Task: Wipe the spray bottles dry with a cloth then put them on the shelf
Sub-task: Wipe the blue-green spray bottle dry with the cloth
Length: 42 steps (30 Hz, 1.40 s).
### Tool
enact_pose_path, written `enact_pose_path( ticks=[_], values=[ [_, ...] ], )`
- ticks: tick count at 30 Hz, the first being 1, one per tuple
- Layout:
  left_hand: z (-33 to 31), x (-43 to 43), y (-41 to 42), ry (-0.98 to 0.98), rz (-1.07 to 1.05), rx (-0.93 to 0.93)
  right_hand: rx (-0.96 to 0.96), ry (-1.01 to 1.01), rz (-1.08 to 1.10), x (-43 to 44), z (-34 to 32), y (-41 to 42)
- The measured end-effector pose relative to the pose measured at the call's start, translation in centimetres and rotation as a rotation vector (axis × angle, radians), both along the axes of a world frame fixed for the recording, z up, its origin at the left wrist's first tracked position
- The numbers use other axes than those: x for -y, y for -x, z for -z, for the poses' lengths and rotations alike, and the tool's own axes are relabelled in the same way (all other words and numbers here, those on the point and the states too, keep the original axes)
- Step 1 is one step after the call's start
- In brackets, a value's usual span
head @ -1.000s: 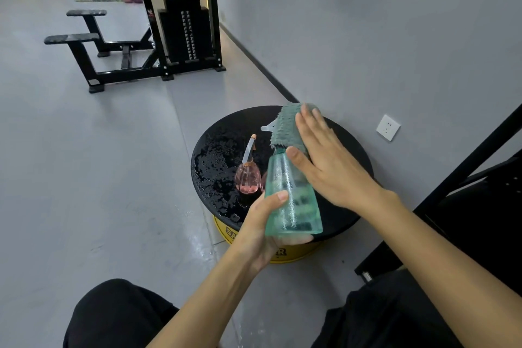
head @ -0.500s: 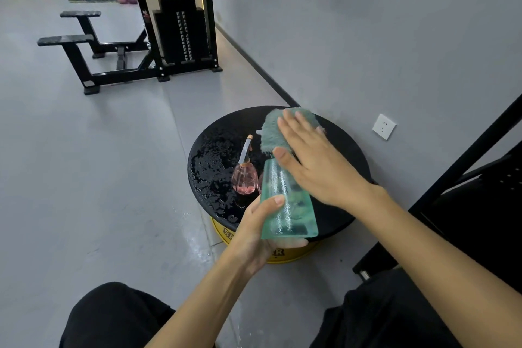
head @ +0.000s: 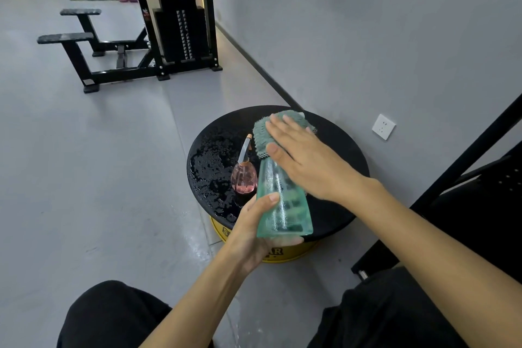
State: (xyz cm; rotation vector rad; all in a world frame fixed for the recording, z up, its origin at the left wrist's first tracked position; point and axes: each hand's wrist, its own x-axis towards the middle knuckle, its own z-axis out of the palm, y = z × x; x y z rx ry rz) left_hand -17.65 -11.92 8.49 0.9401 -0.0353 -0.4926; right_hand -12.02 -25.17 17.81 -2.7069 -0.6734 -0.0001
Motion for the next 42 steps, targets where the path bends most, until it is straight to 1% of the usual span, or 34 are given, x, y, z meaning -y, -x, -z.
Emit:
enact_pose_path(
  ticks=[3,4,7,10,15,17,19,22,25,30,35,38,40,42],
  values=[
    [0.3,-0.3,0.0,-0.015,-0.004,0.002,-0.066,-0.059,-0.045,-0.1,0.0,1.3],
    [0.3,-0.3,0.1,-0.021,-0.001,0.0,-0.073,-0.047,-0.049,-0.2,0.0,1.3],
    [0.1,0.1,0.4,-0.043,0.016,0.02,0.0,0.059,-0.011,-0.2,-0.2,0.4],
    [-0.1,0.6,0.7,-0.059,0.01,0.03,0.07,0.106,0.048,-0.2,-0.4,-0.6],
    [0.2,0.2,0.7,-0.026,0.001,-0.015,-0.02,0.063,-0.05,-0.3,-0.4,1.1],
    [0.5,0.0,0.6,-0.019,-0.013,-0.023,-0.021,0.071,-0.07,-0.1,-0.3,1.7],
    [0.4,0.1,0.7,-0.016,-0.012,-0.026,0.002,0.097,-0.049,0.2,-0.2,1.6],
    [0.3,0.5,0.9,-0.009,-0.002,-0.031,0.039,0.108,0.04,0.6,-0.1,0.1],
    [0.2,0.5,0.8,-0.001,0.001,-0.013,0.06,0.063,0.109,1.0,-0.3,-0.9],
    [-0.2,-0.1,0.4,0.026,-0.014,0.01,0.033,0.002,0.028,0.6,0.9,1.3],
    [-0.2,0.0,0.5,-0.022,0.015,0.023,0.056,-0.063,0.106,1.4,1.1,-0.1],
    [-0.2,0.2,0.7,-0.023,0.025,0.014,0.004,-0.155,0.151,1.3,0.8,-1.1],
    [-0.1,0.2,0.6,-0.018,0.02,0.016,-0.013,-0.207,0.146,1.3,0.7,-1.1],
    [0.0,0.0,0.5,-0.012,0.014,0.021,-0.006,-0.209,0.113,1.1,1.0,-0.3]
  ],
)
